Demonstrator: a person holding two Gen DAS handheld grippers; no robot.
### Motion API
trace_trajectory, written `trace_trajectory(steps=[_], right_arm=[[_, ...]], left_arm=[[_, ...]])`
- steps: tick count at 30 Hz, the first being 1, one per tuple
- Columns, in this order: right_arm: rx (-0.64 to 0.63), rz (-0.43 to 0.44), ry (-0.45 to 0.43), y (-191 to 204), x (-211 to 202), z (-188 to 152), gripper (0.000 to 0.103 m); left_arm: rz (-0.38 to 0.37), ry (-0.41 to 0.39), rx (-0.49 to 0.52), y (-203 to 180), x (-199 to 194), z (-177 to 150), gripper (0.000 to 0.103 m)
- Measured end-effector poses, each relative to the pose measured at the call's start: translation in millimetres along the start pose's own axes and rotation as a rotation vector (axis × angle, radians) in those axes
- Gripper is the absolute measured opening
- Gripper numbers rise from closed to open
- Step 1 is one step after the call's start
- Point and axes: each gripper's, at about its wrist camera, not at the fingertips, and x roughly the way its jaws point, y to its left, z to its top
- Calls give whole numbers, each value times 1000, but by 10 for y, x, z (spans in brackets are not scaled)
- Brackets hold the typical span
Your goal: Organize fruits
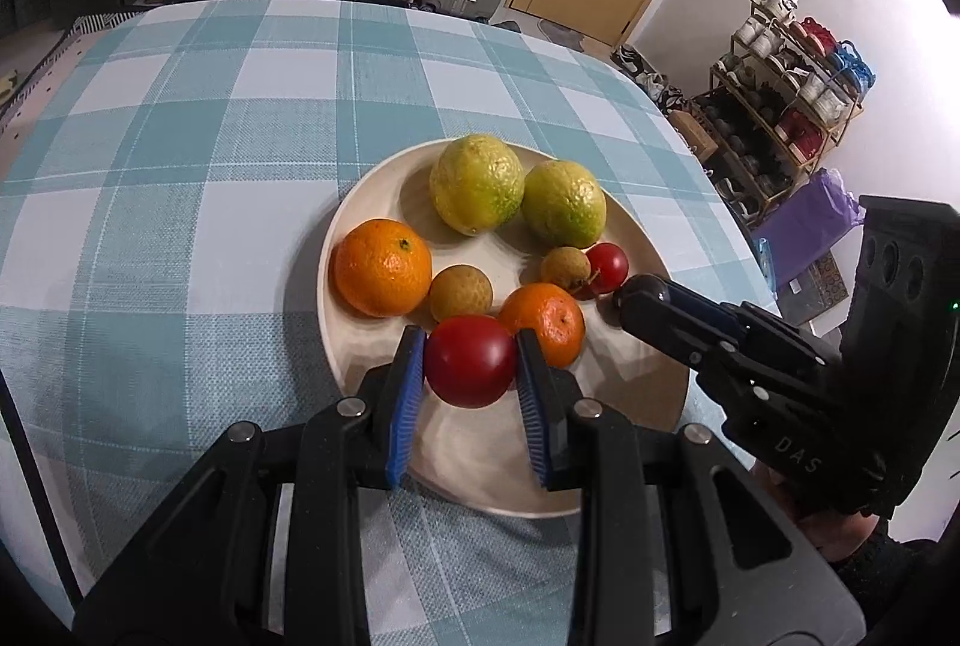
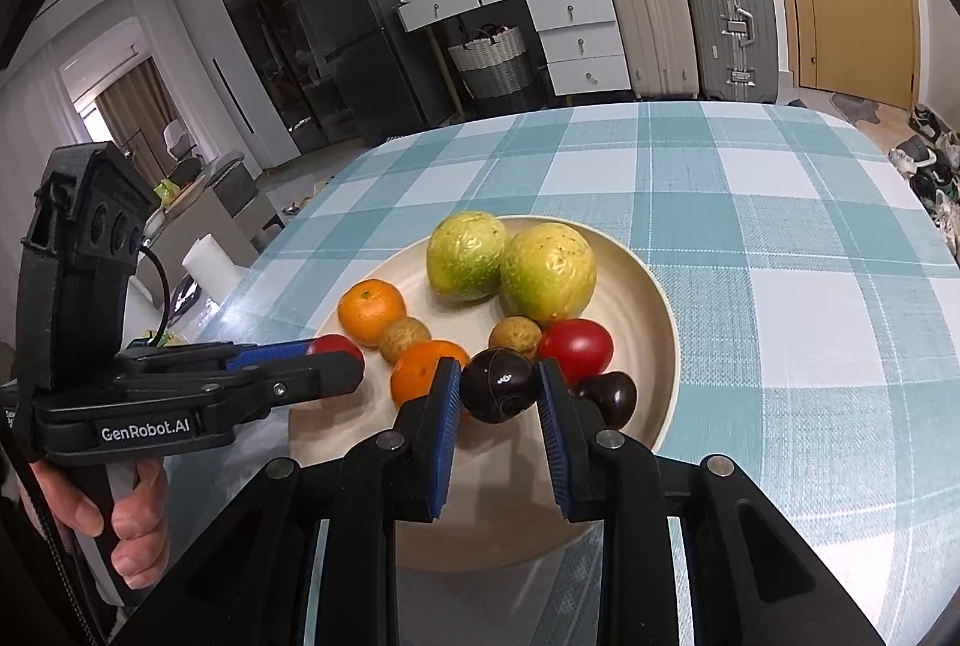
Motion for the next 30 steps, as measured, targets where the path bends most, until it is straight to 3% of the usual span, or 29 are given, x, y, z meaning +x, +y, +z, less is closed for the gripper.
trace_trajectory(steps=[6,10,15,18,22,26,30], right_arm=[[-30,-1,2,31,22,-7,31],[-26,1,-28,14,-38,-21,50],[-13,-26,-67,-15,-195,-59,51],[-14,-53,-96,-7,-312,-102,60],[-16,-56,-151,33,-511,-166,64],[-32,-75,-205,109,-689,-235,75],[-50,-91,-278,180,-874,-294,87]], left_arm=[[-3,-6,-11,10,8,17,30],[16,-23,0,11,-49,-8,34],[36,-72,7,-23,-255,-65,36],[59,-96,10,-51,-363,-130,42],[94,-126,32,-132,-488,-265,43],[125,-174,42,-209,-617,-407,44],[163,-241,54,-270,-749,-499,58]])
